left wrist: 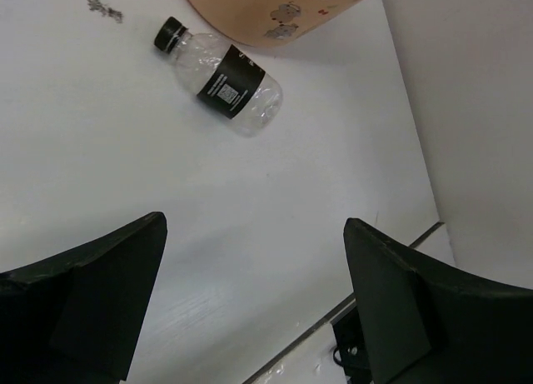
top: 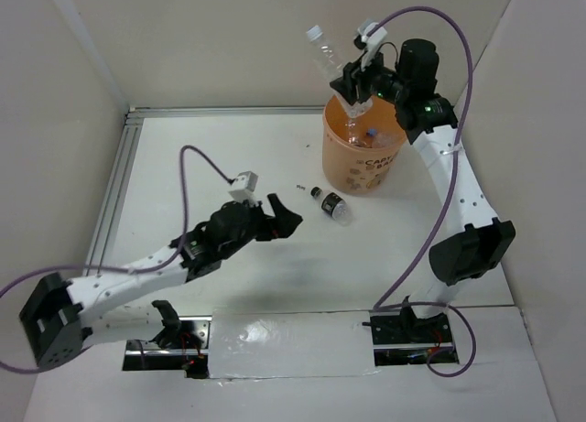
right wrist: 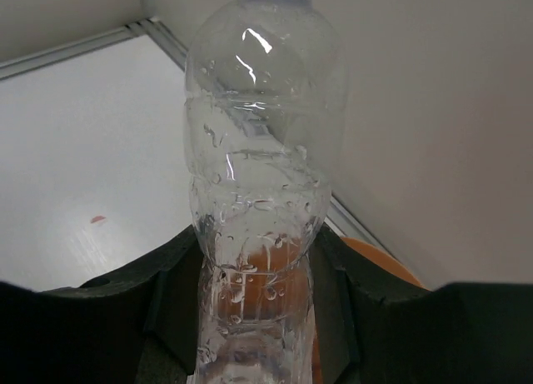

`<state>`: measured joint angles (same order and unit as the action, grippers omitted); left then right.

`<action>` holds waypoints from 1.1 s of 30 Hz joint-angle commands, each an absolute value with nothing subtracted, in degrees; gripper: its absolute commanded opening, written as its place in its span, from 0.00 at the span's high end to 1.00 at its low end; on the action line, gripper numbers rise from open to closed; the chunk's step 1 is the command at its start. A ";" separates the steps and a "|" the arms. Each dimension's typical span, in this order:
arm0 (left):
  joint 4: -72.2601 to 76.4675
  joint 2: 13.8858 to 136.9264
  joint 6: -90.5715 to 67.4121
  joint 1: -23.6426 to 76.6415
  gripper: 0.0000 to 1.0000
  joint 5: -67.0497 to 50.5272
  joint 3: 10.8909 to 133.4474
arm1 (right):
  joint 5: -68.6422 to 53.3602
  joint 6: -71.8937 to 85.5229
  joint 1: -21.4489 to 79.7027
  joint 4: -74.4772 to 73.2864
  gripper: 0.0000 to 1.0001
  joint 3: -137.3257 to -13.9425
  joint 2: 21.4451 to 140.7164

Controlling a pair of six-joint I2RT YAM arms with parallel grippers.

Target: Put the plastic bottles in the bin

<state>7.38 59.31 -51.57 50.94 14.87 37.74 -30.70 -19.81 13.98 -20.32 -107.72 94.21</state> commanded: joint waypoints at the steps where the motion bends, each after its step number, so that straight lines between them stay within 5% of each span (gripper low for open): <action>1: 10.28 69.58 -58.26 51.24 0.00 12.67 46.12 | -30.05 -17.93 8.80 -18.80 0.66 -108.90 98.16; 5: 14.58 80.67 -66.59 49.14 0.00 10.29 50.09 | -33.22 -17.93 5.46 -19.59 0.45 -107.23 99.84; 6: 15.20 83.64 -67.66 48.61 0.00 9.50 51.23 | -33.92 -17.93 4.75 -19.60 0.28 -106.53 100.37; 8: 15.21 86.21 -69.60 47.90 0.00 9.49 52.90 | -35.15 -17.32 3.88 -19.60 0.09 -106.00 100.37; 10: 14.07 89.63 -70.83 47.37 0.00 10.02 55.89 | -37.52 -16.18 1.77 -19.60 0.01 -105.47 100.37; 23: -0.68 109.59 -78.13 46.31 0.00 6.60 77.50 | -49.13 -11.78 -15.46 -14.86 0.01 -81.41 82.37; 33: -19.32 123.13 -78.66 46.85 0.00 6.86 95.70 | -54.58 -11.78 -24.86 -14.85 0.01 -73.83 78.13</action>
<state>-11.81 120.60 -78.26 46.46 6.94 91.74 -51.51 -12.43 -22.98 -17.45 -75.33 79.46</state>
